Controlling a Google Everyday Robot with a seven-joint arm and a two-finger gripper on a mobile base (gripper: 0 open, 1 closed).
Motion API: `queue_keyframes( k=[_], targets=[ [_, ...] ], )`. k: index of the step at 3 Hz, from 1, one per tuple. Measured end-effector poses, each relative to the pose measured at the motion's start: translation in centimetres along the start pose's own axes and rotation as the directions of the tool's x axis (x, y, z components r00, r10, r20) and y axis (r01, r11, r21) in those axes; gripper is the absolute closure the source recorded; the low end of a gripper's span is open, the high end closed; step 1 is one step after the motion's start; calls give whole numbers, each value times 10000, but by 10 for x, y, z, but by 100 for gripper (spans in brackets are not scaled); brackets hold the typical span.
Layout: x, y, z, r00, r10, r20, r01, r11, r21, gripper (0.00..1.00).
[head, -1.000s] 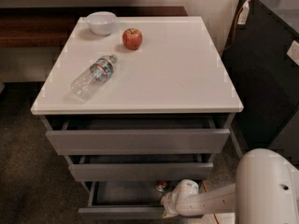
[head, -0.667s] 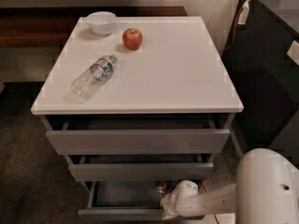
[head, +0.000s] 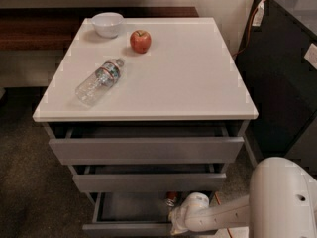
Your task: Pick coke can from bottom drawer and place on counter
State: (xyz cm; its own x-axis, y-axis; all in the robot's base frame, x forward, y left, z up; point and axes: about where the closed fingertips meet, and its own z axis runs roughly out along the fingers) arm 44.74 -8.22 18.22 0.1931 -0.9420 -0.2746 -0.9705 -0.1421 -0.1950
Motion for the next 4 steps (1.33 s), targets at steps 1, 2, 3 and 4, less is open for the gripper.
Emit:
queue_keyframes(
  k=[1,2,3,4],
  targets=[
    [0,0,0,10000,-3,2,3,10000,-5,82],
    [-4,8,0,9999,-105,62,106,9998,-148,61],
    [-3,8,0,9999,-106,63,107,9998,-149,36],
    [-18,33,2,9989,-368,274,385,9973,-629,13]
  ],
)
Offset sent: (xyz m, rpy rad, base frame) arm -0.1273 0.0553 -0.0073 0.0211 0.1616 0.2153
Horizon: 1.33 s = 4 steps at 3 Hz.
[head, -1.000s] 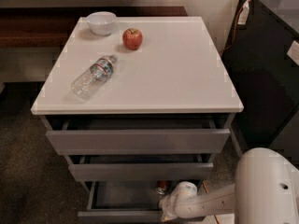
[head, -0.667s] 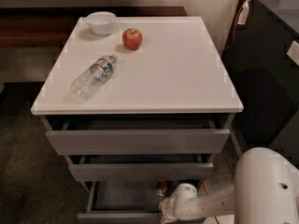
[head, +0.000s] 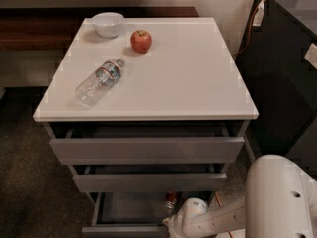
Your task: Pick coke can from bottom drawer and place on counter
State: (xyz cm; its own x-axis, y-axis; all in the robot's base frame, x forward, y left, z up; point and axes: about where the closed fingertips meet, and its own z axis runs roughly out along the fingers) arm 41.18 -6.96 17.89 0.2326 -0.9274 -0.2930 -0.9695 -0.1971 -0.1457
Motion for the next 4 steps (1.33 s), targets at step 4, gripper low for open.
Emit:
queue_keyframes(
  k=[4],
  targets=[
    [-62,111,3,9904,-932,1024,1135,9701,-2145,0]
  ],
)
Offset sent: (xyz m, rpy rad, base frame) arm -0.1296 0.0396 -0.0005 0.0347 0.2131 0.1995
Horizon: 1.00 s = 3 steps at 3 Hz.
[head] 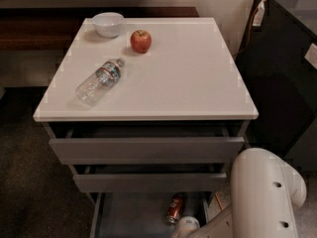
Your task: Pick coke can from bottom drawer and place on counter
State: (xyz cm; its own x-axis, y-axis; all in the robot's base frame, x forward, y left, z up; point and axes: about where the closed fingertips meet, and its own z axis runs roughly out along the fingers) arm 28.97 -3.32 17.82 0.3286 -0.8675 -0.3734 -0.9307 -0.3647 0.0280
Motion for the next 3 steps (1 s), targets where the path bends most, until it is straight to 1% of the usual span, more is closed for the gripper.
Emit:
queue_keyframes(
  k=[1,2,3],
  targets=[
    [4,-8,-10,9997,254,-1,-254,9992,322,0],
    [12,-25,-31,9981,616,-34,-612,9949,802,0],
    [22,-45,-50,9963,850,-130,-831,9906,1086,0]
  ],
)
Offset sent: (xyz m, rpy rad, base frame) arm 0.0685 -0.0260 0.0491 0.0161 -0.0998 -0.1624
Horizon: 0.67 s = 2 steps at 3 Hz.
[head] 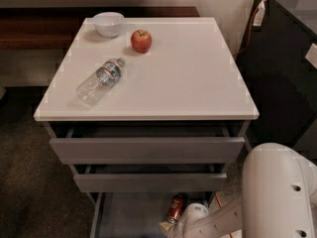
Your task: Pick coke can from bottom drawer and place on counter
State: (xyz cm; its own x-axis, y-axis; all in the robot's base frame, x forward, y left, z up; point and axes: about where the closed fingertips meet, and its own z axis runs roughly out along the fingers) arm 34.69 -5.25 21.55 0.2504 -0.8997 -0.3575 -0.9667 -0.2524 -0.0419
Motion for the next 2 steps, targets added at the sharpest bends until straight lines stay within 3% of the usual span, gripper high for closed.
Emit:
queue_keyframes(
  k=[2],
  targets=[
    [13,-34,-9,9997,5,-259,-8,9999,-122,0]
  ],
)
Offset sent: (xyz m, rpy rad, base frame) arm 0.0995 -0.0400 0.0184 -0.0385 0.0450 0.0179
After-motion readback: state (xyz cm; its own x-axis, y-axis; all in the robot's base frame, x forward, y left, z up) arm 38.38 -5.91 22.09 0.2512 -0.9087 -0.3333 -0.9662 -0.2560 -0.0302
